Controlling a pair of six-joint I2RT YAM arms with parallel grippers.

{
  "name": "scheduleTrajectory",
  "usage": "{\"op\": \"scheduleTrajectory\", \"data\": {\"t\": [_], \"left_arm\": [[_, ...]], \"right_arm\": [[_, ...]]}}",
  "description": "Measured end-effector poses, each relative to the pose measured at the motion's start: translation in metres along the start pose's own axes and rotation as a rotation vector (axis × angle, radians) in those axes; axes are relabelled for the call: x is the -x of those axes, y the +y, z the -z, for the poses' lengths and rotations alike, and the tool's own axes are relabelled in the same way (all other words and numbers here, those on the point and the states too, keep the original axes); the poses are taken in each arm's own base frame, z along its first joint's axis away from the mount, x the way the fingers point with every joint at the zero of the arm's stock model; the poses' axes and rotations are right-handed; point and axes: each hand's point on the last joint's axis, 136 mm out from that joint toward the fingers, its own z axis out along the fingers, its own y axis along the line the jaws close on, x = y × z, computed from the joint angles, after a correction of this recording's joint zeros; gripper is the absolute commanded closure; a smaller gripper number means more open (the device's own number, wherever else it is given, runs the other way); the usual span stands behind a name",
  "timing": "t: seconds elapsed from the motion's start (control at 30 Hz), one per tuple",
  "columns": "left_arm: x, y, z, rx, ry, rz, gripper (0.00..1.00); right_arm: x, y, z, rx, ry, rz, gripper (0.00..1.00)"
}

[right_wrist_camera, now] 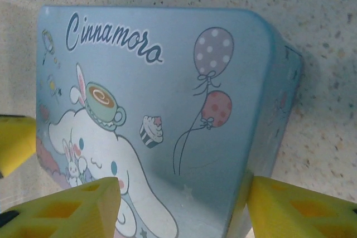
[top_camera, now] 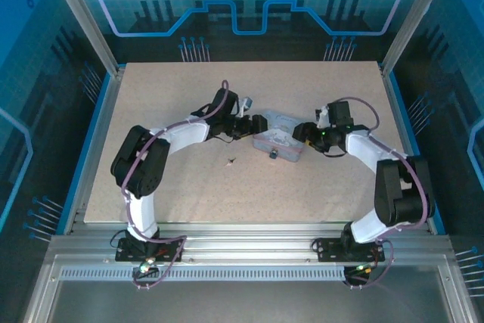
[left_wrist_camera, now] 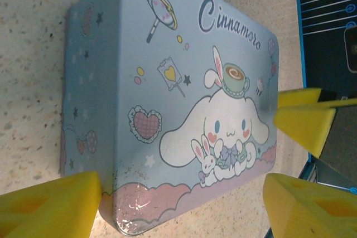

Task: Unlock a padlock with a key

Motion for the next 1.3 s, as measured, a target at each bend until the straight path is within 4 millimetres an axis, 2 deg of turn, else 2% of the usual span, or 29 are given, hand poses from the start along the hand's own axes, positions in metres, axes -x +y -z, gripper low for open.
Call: {"op": "scheduleTrajectory", "data": {"t": [0.3, 0.47, 0.63, 0.9, 1.03, 1.3], "left_arm": [[-0.009, 0.018, 0.023, 0.058, -0.046, 0.021, 0.24], [-0.001, 0.036, 0.041, 0.096, -0.093, 0.052, 0.24], [0.004, 0.047, 0.052, 0.13, -0.123, 0.071, 0.24], [0.003, 0.05, 0.053, 0.14, -0.125, 0.075, 0.23], [0.003, 0.05, 0.054, 0.138, -0.127, 0.074, 0.22], [0.006, 0.054, 0.067, 0.155, -0.16, 0.082, 0.17]], "right_arm": [[0.014, 0.029, -0.028, -0.027, 0.026, 0.078, 0.37], [0.01, 0.052, -0.044, -0.014, 0.056, 0.126, 0.37], [0.009, 0.066, -0.054, -0.008, 0.074, 0.152, 0.36], [0.016, 0.071, -0.061, -0.009, 0.07, 0.158, 0.34], [0.016, 0.072, -0.062, -0.009, 0.072, 0.157, 0.29], [0.013, 0.07, -0.061, -0.028, 0.08, 0.159, 0.23]]}}
